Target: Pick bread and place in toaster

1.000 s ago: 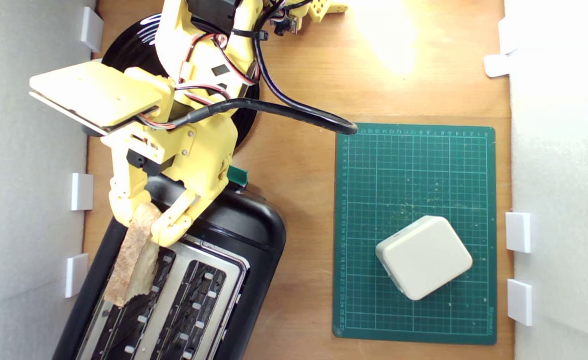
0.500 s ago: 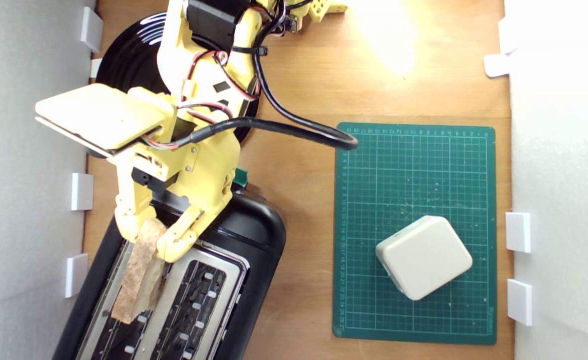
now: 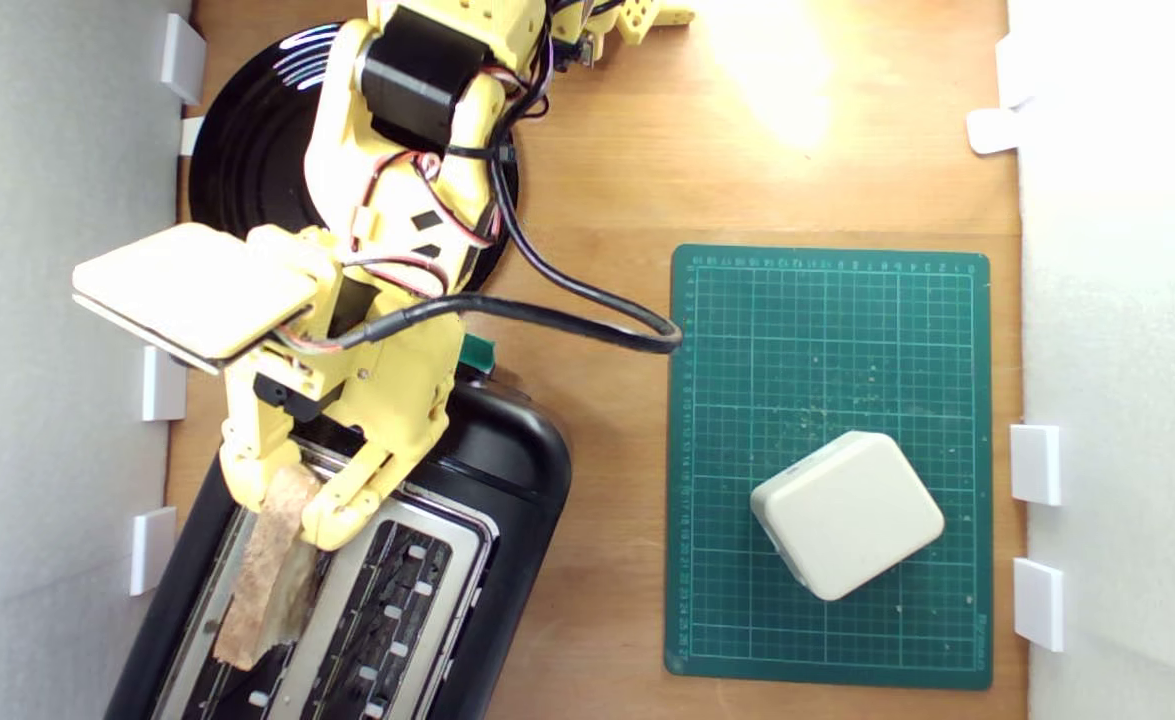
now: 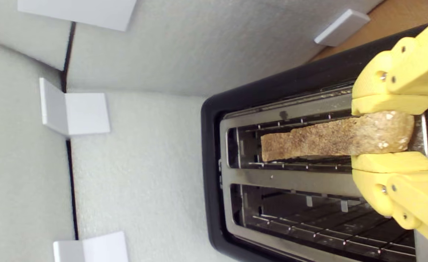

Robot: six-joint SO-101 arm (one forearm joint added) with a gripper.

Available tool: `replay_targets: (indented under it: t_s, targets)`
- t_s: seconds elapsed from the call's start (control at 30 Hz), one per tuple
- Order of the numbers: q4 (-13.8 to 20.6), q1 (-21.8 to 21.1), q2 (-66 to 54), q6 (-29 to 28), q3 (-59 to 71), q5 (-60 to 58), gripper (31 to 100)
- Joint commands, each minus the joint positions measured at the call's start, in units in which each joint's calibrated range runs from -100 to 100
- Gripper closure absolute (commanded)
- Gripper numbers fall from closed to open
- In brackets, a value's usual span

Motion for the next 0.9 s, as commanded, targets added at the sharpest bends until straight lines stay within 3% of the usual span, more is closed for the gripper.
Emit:
replay_targets:
  t_s: [0.0,0.17,0.47,0.6,0.77,0.87]
  targets:
    - [-0.74,0.74,-0.04,-0.21,-0.93,0.28,81.0]
    - [-1.92,0.34,-0.37,-0.21,-0.93,0.28,78.0]
    - [-1.83,0.26,-0.54,0.05,-1.02,0.36,51.6]
    - [-1.92,0.5,-2.79,0.16,-0.84,0.36,47.2]
    - [-2.1,0.5,-7.2,0.42,-0.84,0.36,47.6]
    - [-5.18,0.98,-13.52,0.21,-0.48,0.45,47.7]
